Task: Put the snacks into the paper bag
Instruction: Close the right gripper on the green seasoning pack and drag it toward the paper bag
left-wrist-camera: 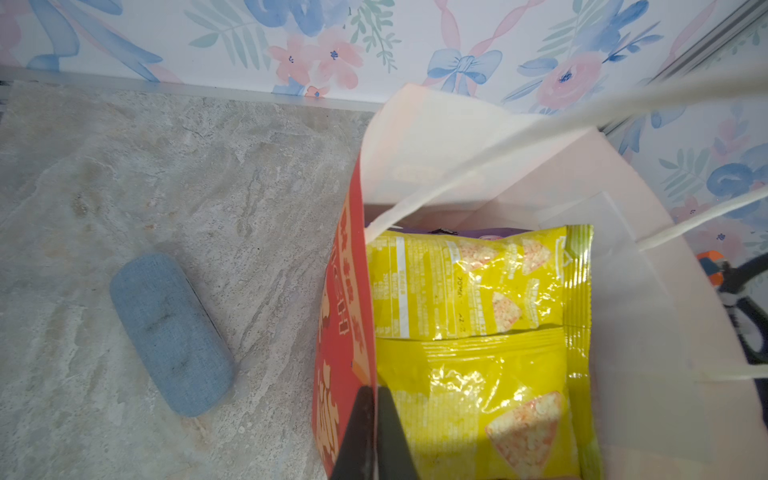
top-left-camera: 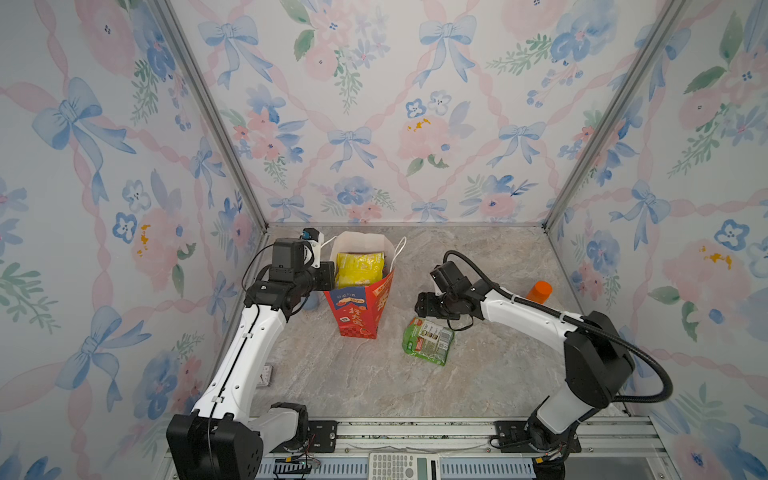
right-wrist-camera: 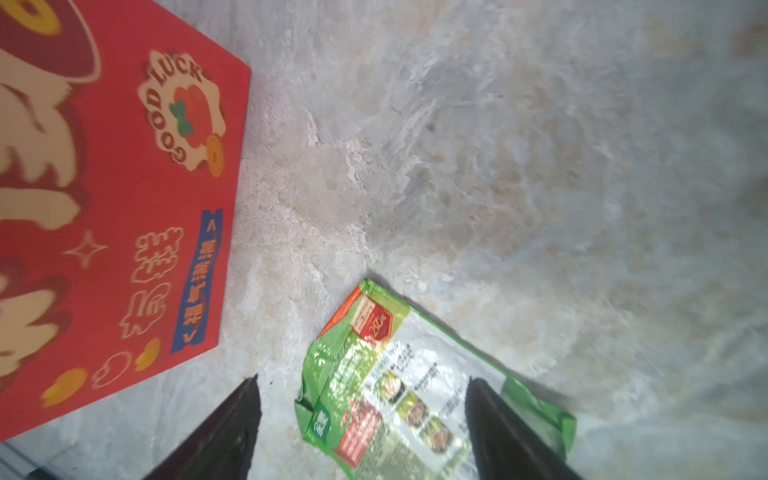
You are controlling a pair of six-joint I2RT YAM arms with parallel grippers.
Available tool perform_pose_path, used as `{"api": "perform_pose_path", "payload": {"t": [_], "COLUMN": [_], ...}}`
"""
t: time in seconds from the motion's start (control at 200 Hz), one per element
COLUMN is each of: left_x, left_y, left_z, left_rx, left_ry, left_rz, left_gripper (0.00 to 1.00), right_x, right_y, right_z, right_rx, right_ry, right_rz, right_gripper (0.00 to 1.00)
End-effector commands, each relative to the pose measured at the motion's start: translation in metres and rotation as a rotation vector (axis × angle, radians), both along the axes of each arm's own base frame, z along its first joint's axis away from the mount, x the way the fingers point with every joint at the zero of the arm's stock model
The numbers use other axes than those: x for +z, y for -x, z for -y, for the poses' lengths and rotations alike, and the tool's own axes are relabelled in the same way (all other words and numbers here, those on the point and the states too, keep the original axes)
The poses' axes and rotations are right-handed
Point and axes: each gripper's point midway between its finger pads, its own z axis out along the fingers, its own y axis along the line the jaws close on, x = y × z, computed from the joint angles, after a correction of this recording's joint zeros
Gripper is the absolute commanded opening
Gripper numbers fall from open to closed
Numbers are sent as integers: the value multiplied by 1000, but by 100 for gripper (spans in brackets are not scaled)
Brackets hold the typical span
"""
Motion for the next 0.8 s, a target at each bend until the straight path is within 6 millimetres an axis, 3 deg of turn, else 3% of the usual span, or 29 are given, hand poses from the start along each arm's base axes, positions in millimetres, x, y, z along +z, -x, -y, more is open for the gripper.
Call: {"api": "perform_pose_path", "payload": {"t": [0.0,0.17,0.345,0.475,0.795], "left_x": [22,20,18,18,20], "left_y": [1,1,2,2,2], "left_z": [4,4,4,4,4], "left_rx": [-18,-21,-21,-20,-19], "left_ry": [12,14,13,13,16], "left_rz": [77,72,68,67,71], "left_gripper": [0,0,0,0,0], "right_x": [-5,-16,-45,-60,-70], "right_y": [20,45,67,74,74], "right_z": [33,55,69,69,54], "right_rx": [-107,-188,-270,-297,-283], "right_ry": [20,22,19,3,28], "right_rz": [-45,-94,-159,-183,-181], "right_gripper": [75,70,65,63,62]}}
